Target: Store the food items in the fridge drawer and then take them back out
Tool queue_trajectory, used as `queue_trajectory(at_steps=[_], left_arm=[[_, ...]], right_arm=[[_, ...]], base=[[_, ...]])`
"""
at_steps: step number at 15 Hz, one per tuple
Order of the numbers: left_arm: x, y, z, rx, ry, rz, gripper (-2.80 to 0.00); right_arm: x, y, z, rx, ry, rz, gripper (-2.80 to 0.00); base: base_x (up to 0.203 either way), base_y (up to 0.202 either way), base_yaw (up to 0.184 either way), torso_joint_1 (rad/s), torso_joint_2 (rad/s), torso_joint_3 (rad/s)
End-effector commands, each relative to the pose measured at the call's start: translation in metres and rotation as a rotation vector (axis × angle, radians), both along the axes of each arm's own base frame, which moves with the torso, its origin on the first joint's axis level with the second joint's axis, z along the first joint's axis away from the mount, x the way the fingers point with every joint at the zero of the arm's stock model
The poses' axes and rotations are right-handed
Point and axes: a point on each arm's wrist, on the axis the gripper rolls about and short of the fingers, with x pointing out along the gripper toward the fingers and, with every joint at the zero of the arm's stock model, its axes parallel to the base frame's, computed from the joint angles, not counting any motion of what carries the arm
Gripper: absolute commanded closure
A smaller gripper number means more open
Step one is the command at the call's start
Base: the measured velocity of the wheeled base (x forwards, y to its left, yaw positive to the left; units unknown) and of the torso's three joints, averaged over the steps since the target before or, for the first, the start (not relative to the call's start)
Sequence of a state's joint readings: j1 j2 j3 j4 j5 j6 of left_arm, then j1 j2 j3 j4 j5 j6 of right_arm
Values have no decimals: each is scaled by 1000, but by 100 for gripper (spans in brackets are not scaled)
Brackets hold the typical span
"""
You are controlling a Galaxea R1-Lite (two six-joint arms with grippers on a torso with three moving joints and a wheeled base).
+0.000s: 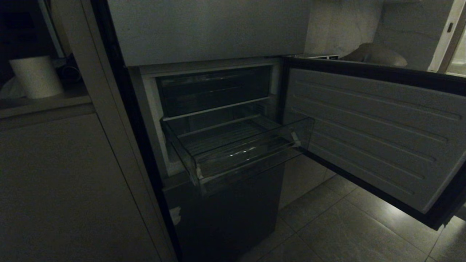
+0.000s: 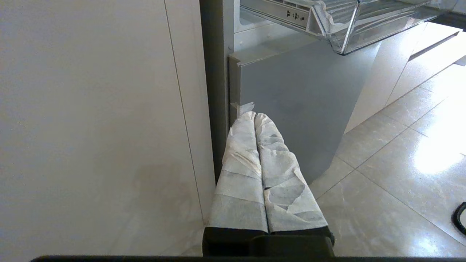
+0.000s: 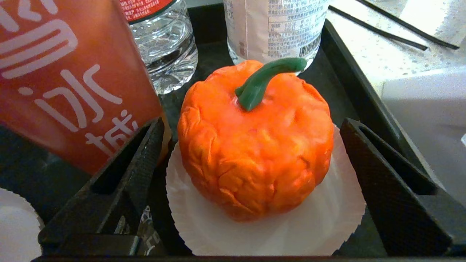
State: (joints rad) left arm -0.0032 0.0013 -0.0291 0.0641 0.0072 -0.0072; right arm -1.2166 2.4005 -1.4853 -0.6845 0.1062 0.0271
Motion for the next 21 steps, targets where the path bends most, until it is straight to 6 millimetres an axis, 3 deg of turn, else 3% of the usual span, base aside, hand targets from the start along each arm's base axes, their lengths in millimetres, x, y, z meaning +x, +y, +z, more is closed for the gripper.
queue_trajectory(at_steps=[1,3,4,10,13,16,19,21], left_arm=[[0,0,0,0,1,1,0],[0,0,0,0,1,1,0],[0,0,0,-2,1,1,0],[0,0,0,0,1,1,0],[0,0,0,0,1,1,0],[0,0,0,0,1,1,0],[0,0,0,0,1,1,0],[0,0,0,0,1,1,0]], right_arm=[[-2,3,8,-9,-8,0,-280],[-7,6,15,-14,-12,-8,-280],[-7,6,16,-17,-12,-7,0],[-6,5,10,-8,-4,-6,0],[-10,15,28,-26,-13,-8,0],[-22,44,53,-25,-15,-13,0],[-41,99,87,-23,-38,-13,0],[-54,147,112,-48,-68,9,0]], base=[[0,0,0,0,0,0],[0,0,0,0,0,0],[0,0,0,0,0,0],[0,0,0,0,0,0],[0,0,0,0,0,0],[0,0,0,0,0,0],[0,0,0,0,0,0],[0,0,0,0,0,0]])
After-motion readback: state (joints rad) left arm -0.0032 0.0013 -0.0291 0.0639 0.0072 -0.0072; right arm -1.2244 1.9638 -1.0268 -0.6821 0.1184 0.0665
